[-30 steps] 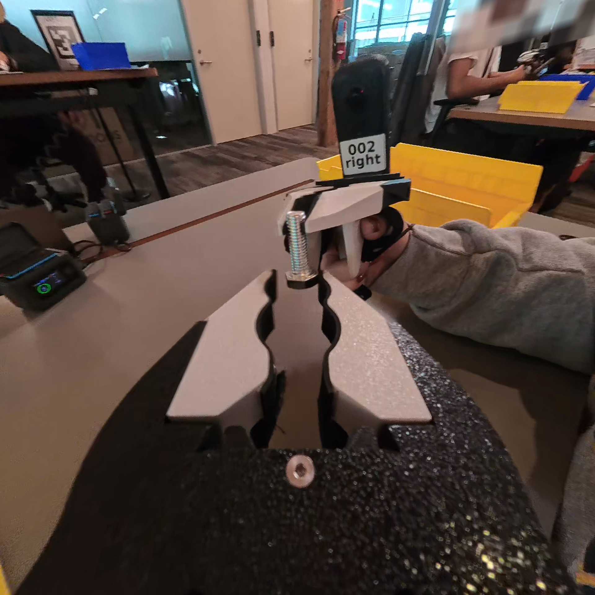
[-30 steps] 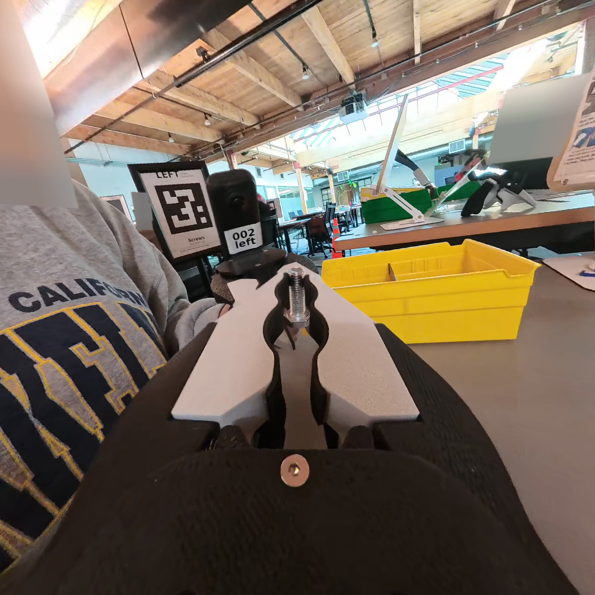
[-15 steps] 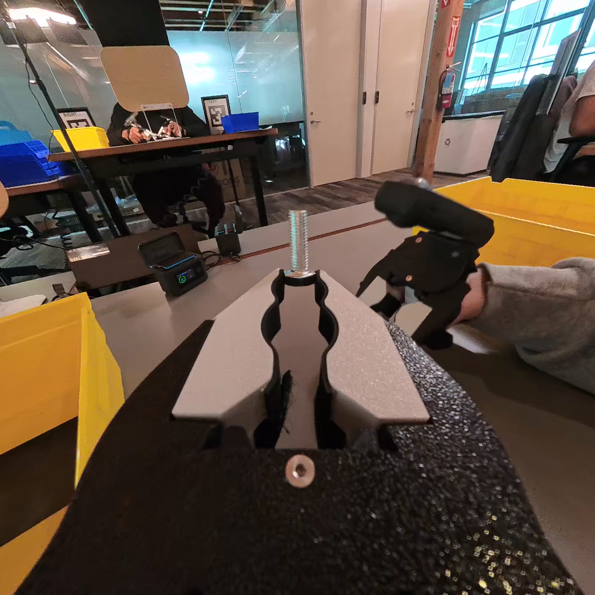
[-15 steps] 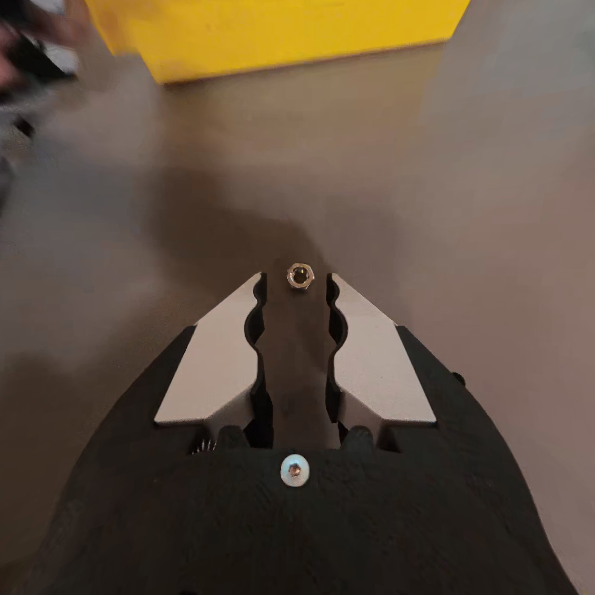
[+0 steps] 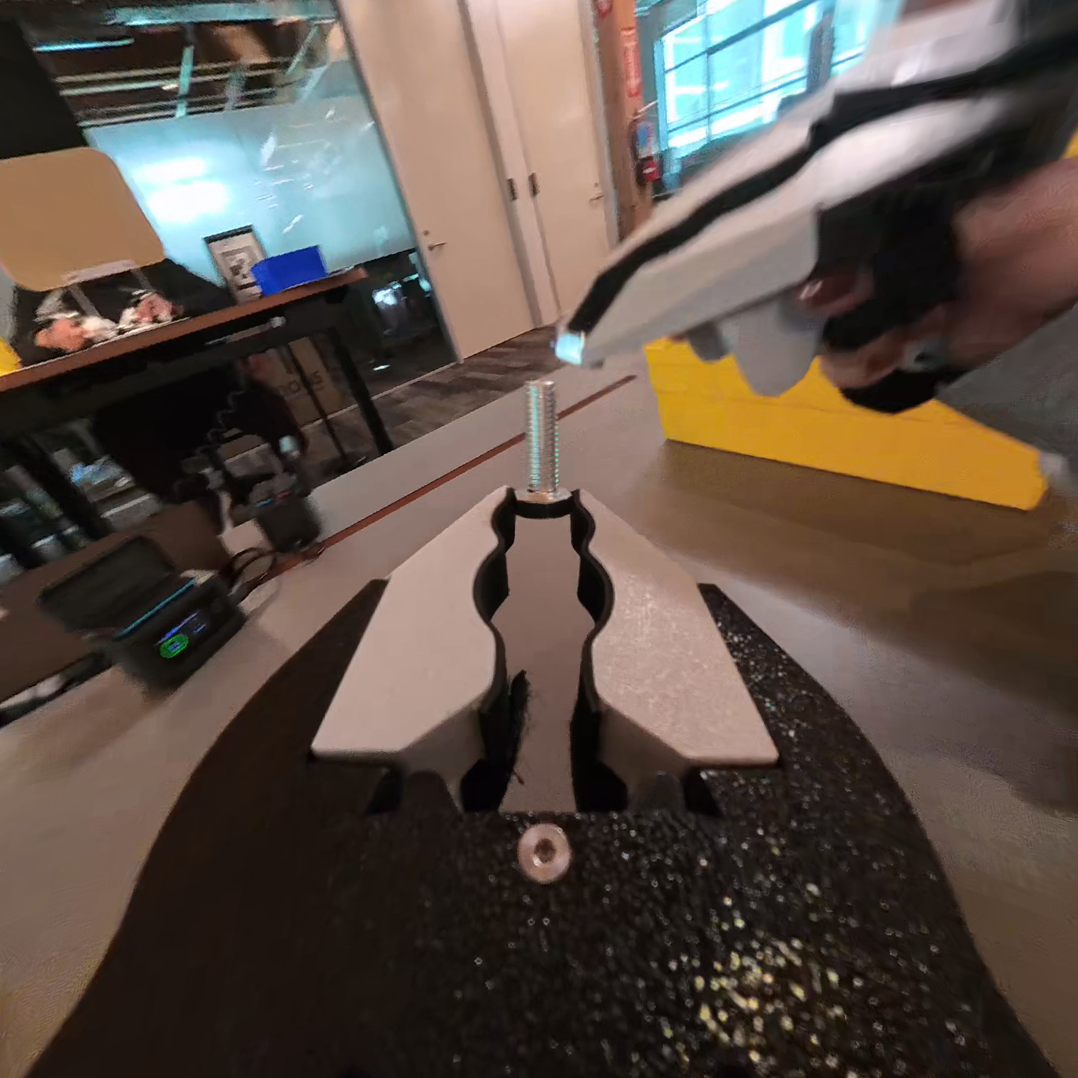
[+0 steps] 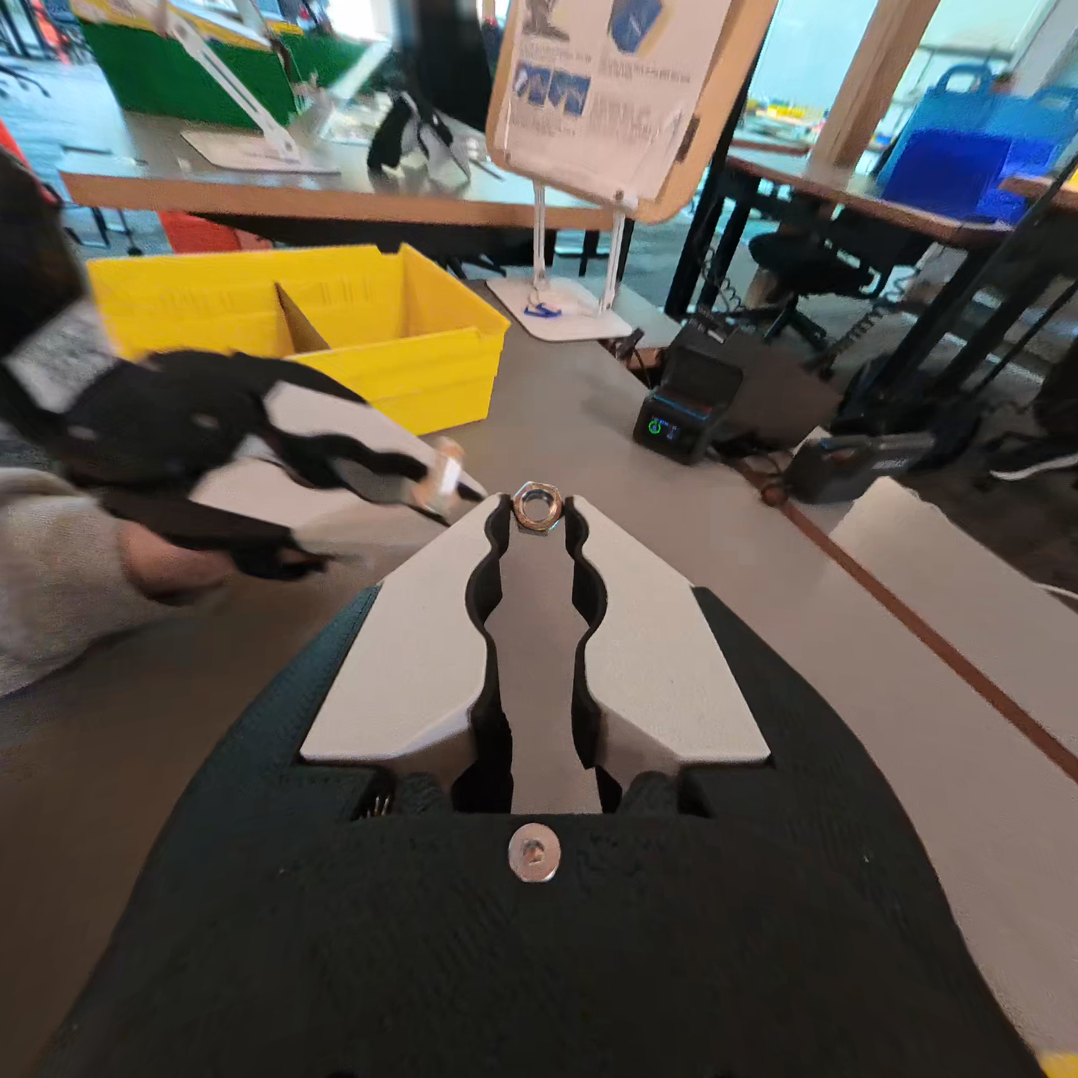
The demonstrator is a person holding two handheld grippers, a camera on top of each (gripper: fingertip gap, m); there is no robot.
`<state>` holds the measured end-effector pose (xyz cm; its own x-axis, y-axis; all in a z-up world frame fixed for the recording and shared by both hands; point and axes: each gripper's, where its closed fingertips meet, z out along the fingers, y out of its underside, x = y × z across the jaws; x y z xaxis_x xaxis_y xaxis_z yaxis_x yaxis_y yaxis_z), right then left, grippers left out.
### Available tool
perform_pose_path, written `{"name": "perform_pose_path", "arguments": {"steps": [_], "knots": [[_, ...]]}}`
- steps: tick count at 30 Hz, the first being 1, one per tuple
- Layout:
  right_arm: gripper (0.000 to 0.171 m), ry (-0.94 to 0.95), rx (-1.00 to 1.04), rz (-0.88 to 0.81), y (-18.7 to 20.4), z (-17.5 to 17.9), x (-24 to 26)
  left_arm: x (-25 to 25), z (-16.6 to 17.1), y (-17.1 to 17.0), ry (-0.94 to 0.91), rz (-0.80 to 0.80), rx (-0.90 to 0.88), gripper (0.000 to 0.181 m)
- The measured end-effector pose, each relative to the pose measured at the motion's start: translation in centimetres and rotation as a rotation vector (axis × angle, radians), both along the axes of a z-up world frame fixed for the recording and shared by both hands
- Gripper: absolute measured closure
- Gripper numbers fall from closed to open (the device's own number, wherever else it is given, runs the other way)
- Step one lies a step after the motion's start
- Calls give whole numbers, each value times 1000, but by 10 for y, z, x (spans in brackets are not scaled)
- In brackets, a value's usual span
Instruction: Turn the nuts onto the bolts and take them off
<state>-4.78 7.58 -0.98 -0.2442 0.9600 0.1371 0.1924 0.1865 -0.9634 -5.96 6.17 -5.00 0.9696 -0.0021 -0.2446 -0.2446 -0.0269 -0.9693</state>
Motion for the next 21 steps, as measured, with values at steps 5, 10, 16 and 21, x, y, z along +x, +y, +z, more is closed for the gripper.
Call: {"name": "perform_pose_path", "arguments": {"steps": [5, 10, 16, 21], "knots": [[154, -84, 58, 62, 0, -8, 23, 26, -27, 37, -83, -217, -2, 165], [154, -153, 59, 87, -1, -26, 31, 46, -29, 31, -90, -344, 31, 165], [154, -204, 60, 138, -3, -30, 35, 54, -29, 27, -85, -398, 33, 165], [154, -256, 40, 306, -13, -25, 46, 70, -24, 17, -173, -566, 33, 165]]}}
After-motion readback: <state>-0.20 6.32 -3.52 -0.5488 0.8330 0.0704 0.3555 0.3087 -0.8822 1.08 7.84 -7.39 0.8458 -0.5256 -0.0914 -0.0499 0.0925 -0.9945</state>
